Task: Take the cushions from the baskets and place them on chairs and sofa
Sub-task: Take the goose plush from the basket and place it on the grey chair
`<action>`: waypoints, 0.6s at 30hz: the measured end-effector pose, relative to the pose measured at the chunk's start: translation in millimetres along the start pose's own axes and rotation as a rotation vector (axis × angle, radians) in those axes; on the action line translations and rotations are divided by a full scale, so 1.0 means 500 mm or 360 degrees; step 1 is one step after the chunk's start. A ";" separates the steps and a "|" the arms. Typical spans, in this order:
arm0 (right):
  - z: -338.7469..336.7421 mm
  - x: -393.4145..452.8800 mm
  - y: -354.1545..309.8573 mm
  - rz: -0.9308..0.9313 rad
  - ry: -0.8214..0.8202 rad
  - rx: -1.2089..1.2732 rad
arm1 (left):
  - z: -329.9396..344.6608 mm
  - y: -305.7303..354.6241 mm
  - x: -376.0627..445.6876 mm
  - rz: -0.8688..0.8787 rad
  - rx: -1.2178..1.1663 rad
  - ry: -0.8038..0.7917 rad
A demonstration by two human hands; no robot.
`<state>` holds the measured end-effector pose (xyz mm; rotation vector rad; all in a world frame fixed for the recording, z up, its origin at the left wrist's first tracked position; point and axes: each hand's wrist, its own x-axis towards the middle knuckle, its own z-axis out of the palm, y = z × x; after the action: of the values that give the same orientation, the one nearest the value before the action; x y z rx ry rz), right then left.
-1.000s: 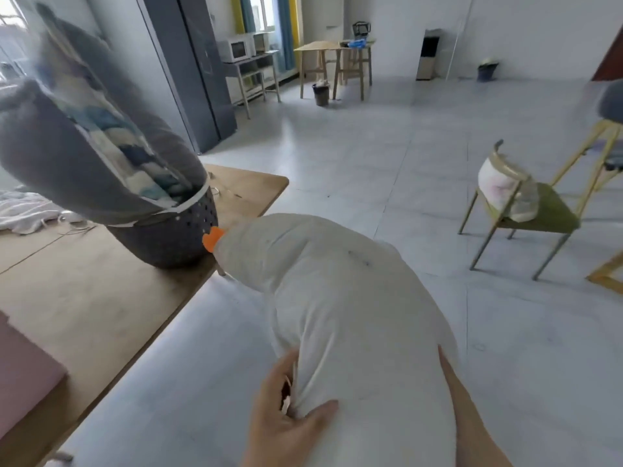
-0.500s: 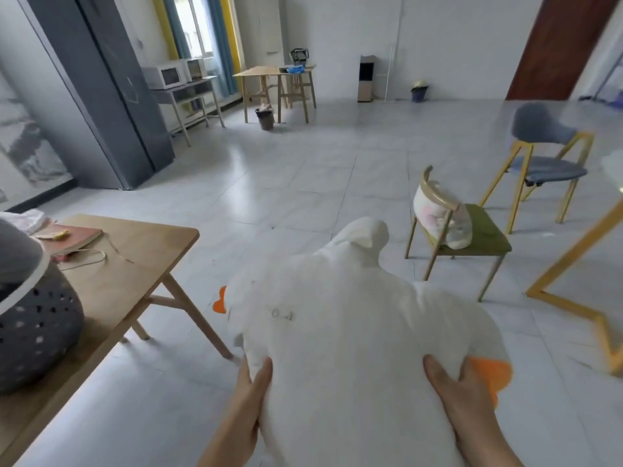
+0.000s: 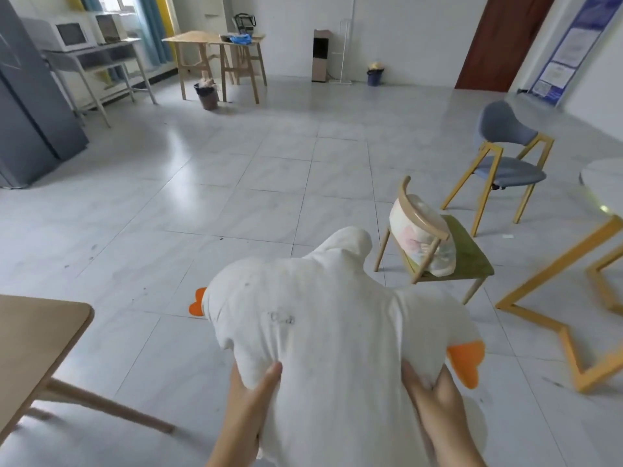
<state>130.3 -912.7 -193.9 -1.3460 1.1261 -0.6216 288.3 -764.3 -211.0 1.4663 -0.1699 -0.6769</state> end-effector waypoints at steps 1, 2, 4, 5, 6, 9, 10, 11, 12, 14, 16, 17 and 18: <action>0.016 0.037 -0.016 0.0029 0.0011 -0.0013 | 0.000 0.010 0.038 -0.0025 0.0004 -0.0009; 0.032 0.072 -0.029 0.0039 0.0053 -0.0063 | -0.003 0.014 0.081 -0.0042 0.0006 0.0025; 0.069 0.130 -0.041 0.0140 0.0045 -0.0037 | -0.003 0.019 0.153 -0.0080 0.0009 0.0086; 0.086 0.160 -0.030 0.0180 0.0036 -0.0038 | -0.005 0.017 0.190 -0.0109 0.0033 0.0092; 0.105 0.186 -0.028 0.0228 0.0040 -0.0104 | -0.001 0.025 0.223 -0.0165 0.0067 0.0086; 0.176 0.297 -0.030 0.0320 0.0074 -0.0055 | 0.005 0.033 0.352 -0.0288 0.0126 0.0131; 0.203 0.342 -0.035 0.0310 0.0052 -0.0017 | 0.010 0.035 0.405 -0.0316 0.0122 0.0146; 0.231 0.391 -0.040 0.0294 0.0027 0.0023 | 0.014 0.042 0.461 -0.0301 0.0118 0.0151; 0.263 0.441 -0.055 0.0277 0.0012 0.0046 | 0.019 0.058 0.520 -0.0263 0.0123 0.0158; 0.328 0.561 -0.092 0.0240 0.0003 0.0155 | 0.033 0.102 0.652 -0.0193 0.0118 0.0197; 0.395 0.688 -0.155 0.0202 -0.0078 0.0247 | 0.048 0.169 0.793 -0.0102 0.0109 0.0239; 0.425 0.744 -0.188 0.0181 -0.0133 0.0262 | 0.054 0.205 0.853 -0.0080 0.0118 0.0242; 0.451 0.797 -0.218 0.0156 -0.0183 0.0266 | 0.058 0.236 0.909 -0.0068 0.0128 0.0234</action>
<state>511.3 -1187.0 -229.7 -1.1619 1.0181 -0.5473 677.4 -1028.6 -227.9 1.5944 -0.0527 -0.5998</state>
